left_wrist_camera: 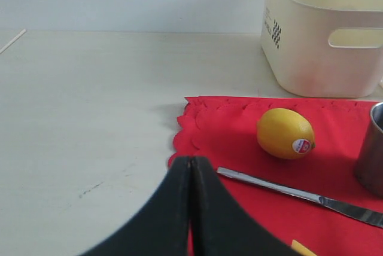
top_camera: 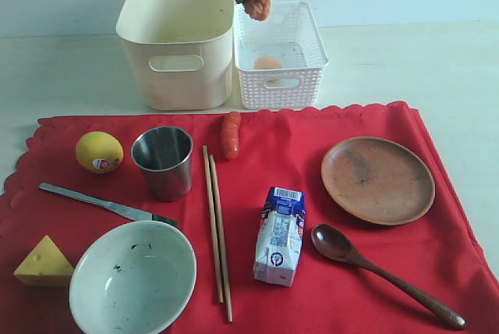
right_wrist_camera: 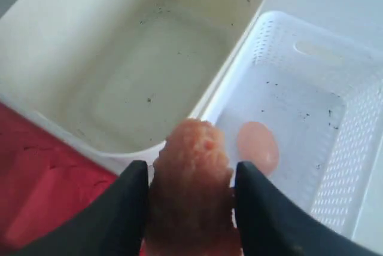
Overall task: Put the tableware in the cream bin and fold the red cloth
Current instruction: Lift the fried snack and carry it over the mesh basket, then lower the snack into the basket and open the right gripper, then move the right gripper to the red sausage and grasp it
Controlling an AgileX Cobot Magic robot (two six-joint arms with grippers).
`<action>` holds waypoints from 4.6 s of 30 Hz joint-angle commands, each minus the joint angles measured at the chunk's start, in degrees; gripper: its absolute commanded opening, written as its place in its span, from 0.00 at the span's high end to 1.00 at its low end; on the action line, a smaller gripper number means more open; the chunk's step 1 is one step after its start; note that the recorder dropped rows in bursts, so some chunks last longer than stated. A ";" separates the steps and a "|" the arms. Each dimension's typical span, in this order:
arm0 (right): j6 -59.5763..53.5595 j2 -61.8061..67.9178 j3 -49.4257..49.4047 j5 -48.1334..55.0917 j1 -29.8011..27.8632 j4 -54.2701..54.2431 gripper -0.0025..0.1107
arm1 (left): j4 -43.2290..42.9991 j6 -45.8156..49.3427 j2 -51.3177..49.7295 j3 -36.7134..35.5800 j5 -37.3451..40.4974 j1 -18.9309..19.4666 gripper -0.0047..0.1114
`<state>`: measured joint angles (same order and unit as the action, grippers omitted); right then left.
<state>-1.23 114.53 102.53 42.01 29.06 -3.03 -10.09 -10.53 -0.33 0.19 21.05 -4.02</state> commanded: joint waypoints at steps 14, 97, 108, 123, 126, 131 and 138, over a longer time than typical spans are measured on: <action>3.27 15.75 5.78 -9.40 -6.30 0.20 0.98 | 0.50 -0.19 0.33 -0.19 -0.32 0.06 0.96; 2.39 12.34 5.86 19.45 6.78 -4.12 0.39 | 0.50 -0.19 0.33 -0.19 -0.32 0.06 0.96; 7.80 16.26 5.86 14.66 6.89 -1.10 0.39 | 0.50 -0.19 0.33 -0.19 -0.32 0.06 0.96; 10.90 20.39 5.86 13.13 6.89 0.70 0.39 | 0.50 -0.19 0.33 -0.19 -0.32 0.06 0.96; 10.90 20.96 5.86 12.90 6.89 0.70 0.39 | 0.50 -0.19 0.33 -0.19 -0.32 0.06 0.96; 11.83 21.63 5.86 12.52 6.89 0.70 0.41 | 0.50 -0.19 0.33 -0.19 -0.32 0.06 0.96; 11.82 22.13 5.86 12.08 6.89 0.70 0.48 | 0.50 -0.19 0.33 -0.19 -0.32 0.06 0.96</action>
<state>10.26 136.33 107.98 54.74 35.73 -2.62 -10.09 -10.53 -0.33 0.19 21.05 -4.02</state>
